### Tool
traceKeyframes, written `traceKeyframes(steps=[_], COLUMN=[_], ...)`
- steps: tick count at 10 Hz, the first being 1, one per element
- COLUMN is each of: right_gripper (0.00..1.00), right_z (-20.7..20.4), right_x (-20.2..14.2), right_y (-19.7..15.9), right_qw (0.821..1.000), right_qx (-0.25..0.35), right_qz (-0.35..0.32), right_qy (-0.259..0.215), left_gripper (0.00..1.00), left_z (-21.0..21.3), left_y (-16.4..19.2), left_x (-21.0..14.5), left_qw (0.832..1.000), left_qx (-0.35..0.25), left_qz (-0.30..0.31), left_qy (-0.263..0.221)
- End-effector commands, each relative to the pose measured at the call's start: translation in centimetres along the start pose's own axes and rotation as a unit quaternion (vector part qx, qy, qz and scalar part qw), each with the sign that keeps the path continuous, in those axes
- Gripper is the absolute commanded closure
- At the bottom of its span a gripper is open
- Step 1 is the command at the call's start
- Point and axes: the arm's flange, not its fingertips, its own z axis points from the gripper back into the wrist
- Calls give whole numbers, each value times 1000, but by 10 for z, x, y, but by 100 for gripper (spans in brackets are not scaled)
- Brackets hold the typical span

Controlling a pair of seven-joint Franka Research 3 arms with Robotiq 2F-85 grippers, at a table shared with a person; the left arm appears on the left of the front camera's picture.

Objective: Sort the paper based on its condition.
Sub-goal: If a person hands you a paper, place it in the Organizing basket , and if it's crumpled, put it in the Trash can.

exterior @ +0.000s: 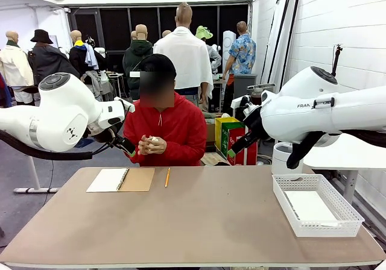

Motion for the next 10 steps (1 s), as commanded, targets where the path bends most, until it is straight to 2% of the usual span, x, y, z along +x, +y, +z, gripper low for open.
traceKeyframes(steps=[1,10], right_gripper=[0,0], right_z=[-1,-1], right_x=[0,0], right_y=[0,0], right_qw=[1000,1000], right_qx=[0,0], right_qz=[-2,-2], right_qy=[1,1], left_gripper=[0,0], left_z=[0,0], left_y=[0,0], left_x=[-1,-1], left_qw=[1000,1000], left_qx=[-1,-1], left_qz=[-2,-2], left_qy=[1,1])
